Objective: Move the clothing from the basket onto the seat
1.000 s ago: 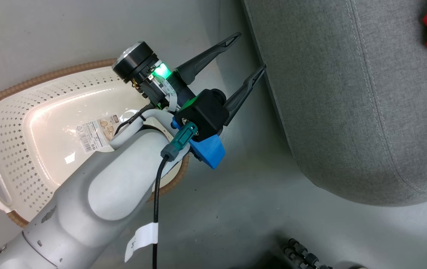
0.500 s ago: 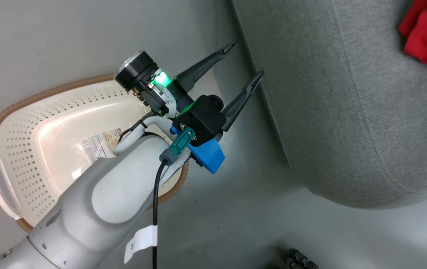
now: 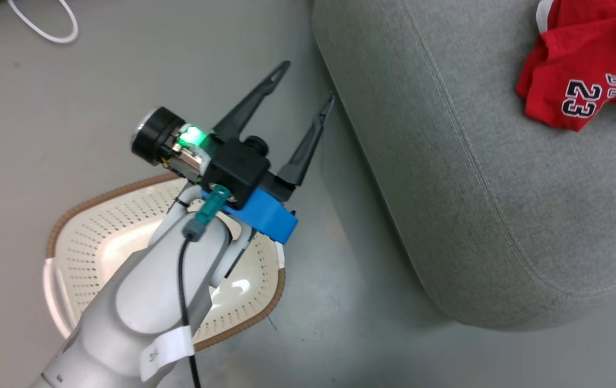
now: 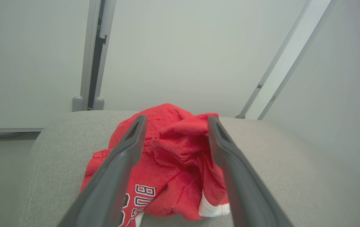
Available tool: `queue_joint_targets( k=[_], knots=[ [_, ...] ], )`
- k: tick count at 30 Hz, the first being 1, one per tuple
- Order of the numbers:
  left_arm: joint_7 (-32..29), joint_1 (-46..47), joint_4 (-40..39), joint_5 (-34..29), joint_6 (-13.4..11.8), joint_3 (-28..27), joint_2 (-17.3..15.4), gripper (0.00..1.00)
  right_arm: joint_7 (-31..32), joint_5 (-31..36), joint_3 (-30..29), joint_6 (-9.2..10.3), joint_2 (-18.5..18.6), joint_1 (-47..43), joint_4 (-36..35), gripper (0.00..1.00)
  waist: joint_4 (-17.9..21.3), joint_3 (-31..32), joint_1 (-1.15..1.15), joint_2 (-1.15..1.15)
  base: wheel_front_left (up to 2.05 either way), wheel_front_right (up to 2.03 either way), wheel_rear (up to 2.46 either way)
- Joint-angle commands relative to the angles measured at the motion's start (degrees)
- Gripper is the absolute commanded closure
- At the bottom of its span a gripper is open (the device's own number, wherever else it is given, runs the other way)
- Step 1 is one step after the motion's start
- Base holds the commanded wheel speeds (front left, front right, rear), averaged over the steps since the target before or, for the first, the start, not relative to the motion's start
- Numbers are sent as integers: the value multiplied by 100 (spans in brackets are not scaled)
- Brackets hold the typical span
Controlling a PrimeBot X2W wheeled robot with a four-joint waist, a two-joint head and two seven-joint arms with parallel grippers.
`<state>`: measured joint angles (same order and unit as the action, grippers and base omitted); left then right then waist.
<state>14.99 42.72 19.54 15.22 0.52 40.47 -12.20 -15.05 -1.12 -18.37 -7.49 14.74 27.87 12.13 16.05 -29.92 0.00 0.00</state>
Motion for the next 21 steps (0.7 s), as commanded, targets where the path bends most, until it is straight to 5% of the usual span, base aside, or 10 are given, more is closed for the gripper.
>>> queue_joint_targets(
  k=[1,10,21],
  knots=[
    [24,-90,-24,24,-24,-60,0,0,-20,9,39,-1,-34,-96,-27,0,-206,297,0,0,0,0,0],
    [26,-797,-443,-37,-197,-1234,136,0,-20,-51,1149,-1,-198,-252,-370,0,-760,969,0,0,0,0,0],
    [26,-1716,-642,-352,-51,-2421,454,0,-20,-119,1900,-1,-305,-555,-439,0,-1498,1643,0,0,0,0,0]
  ],
)
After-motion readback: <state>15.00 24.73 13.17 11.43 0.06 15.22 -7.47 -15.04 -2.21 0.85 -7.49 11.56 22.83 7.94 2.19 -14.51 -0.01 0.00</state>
